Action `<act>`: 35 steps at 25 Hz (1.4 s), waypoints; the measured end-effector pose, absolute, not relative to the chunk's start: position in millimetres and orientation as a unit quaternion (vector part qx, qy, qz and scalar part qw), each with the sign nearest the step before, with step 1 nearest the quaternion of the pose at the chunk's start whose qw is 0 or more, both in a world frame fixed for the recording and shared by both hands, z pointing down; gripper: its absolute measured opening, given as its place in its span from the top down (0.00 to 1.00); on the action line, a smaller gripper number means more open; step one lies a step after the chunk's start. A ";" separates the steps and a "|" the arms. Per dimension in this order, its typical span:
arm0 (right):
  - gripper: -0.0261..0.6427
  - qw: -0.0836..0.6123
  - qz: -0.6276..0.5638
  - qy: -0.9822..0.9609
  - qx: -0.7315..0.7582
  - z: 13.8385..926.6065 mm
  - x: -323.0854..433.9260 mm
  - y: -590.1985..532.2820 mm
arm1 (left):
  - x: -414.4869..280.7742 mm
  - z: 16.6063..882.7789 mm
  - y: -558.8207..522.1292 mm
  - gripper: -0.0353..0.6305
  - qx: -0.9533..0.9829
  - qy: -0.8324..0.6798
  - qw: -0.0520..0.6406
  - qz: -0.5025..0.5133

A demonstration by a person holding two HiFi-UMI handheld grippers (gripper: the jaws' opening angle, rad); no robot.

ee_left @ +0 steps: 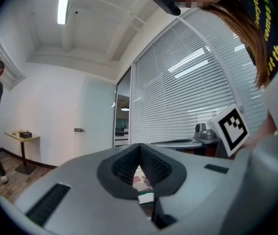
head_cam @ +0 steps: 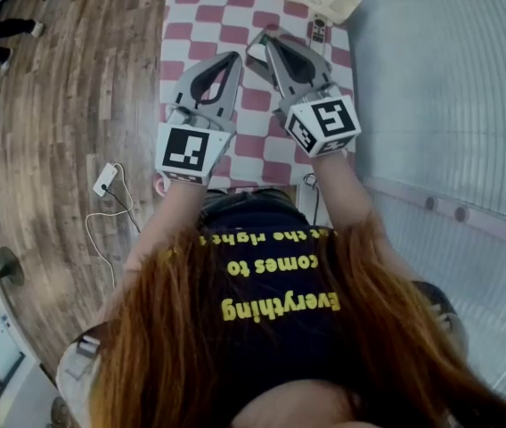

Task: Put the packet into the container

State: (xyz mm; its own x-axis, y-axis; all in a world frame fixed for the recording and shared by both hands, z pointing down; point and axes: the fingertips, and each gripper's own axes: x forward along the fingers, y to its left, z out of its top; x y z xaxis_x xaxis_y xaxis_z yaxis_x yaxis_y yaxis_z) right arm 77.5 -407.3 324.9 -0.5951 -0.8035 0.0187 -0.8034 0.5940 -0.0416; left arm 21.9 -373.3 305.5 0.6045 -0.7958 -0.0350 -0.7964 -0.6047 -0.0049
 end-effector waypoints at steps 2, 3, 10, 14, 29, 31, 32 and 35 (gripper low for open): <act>0.94 0.010 -0.020 0.895 -0.445 314.8 74.1 -397.8 | 21.3 302.3 -372.8 0.95 -0.896 0.443 0.012 0.018; 0.94 0.013 -0.020 0.897 -0.442 311.3 72.5 -394.4 | 21.2 301.3 -372.7 0.95 -0.897 0.442 0.012 0.018; 0.94 0.013 -0.020 0.908 -0.419 303.4 63.3 -381.6 | 23.6 301.1 -372.4 0.95 -0.898 0.440 0.014 0.017; 0.94 0.008 -0.011 0.910 -0.415 296.6 62.2 -378.2 | 23.8 300.9 -372.7 0.95 -0.897 0.441 0.016 0.019; 0.94 -0.015 0.002 0.912 -0.410 299.4 58.8 -378.7 | 20.5 303.1 -375.9 0.95 -0.895 0.445 0.012 0.020; 0.94 -0.016 0.001 0.912 -0.410 300.7 59.7 -378.8 | 20.6 302.2 -375.6 0.95 -0.895 0.445 0.014 0.021; 0.94 -0.016 0.000 0.912 -0.410 300.8 60.1 -378.5 | 20.5 301.8 -375.2 0.95 -0.895 0.446 0.014 0.022; 0.94 -0.016 -0.001 0.912 -0.410 300.7 60.2 -378.5 | 19.0 301.4 -375.4 0.95 -0.894 0.447 0.014 0.022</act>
State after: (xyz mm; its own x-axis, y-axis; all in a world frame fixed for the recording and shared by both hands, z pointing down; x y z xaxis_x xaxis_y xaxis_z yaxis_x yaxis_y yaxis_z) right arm 60.2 -378.5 300.7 -0.6633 -0.7477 0.0300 -0.7478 0.6638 0.0107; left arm 19.0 -375.4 301.4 0.5988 -0.7992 -0.0513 -0.8004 -0.5994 -0.0057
